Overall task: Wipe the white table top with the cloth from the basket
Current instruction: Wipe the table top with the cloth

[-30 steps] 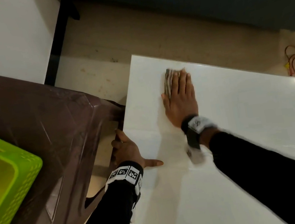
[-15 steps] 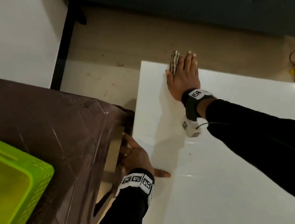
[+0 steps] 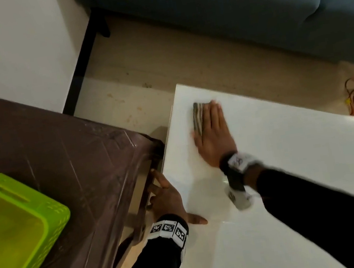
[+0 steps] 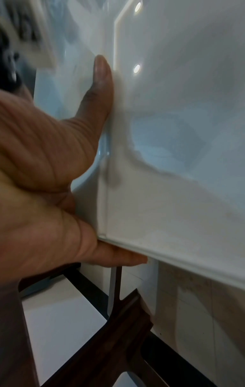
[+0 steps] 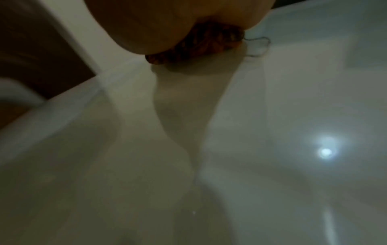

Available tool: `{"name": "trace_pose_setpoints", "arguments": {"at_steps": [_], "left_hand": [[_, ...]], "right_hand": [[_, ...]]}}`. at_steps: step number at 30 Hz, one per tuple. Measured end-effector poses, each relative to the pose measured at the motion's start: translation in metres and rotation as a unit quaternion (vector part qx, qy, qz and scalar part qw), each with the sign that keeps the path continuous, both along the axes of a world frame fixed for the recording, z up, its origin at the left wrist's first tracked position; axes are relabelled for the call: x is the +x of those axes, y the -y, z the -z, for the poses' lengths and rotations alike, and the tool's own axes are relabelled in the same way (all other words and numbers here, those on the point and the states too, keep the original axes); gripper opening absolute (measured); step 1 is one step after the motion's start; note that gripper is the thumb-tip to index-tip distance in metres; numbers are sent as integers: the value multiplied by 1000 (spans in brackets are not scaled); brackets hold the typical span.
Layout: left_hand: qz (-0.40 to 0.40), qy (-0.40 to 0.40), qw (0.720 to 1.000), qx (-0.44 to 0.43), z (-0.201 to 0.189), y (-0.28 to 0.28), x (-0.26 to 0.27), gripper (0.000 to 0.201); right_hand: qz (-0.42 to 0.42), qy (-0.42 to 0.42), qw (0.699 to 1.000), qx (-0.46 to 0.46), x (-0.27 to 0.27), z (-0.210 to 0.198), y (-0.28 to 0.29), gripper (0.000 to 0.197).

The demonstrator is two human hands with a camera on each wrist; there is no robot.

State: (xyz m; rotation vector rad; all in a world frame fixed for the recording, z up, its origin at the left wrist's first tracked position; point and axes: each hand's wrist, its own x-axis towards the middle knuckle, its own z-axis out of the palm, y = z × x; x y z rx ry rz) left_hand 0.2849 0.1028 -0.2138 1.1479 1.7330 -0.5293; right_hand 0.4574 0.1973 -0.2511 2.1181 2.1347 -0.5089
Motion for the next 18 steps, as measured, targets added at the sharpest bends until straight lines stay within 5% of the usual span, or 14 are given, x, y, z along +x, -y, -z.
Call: {"name": "trace_pose_setpoints", "arguments": {"at_steps": [3, 6, 12, 16, 18], "left_hand": [[4, -3, 1000, 5, -3, 0, 1, 190], [2, 0, 1000, 0, -5, -1, 1, 186], [-7, 1, 1000, 25, -7, 1, 0, 177], [30, -16, 999, 27, -5, 4, 0, 177], [38, -22, 998, 37, -4, 5, 1, 172]], "right_hand": [[89, 11, 996, 2, 1, 2, -68, 82], [95, -15, 995, 12, -13, -3, -52, 82], [-218, -31, 975, -42, -40, -23, 106, 76], [-263, -34, 963, -37, -30, -15, 44, 72], [-211, -25, 977, -17, -32, -13, -10, 70]]}}
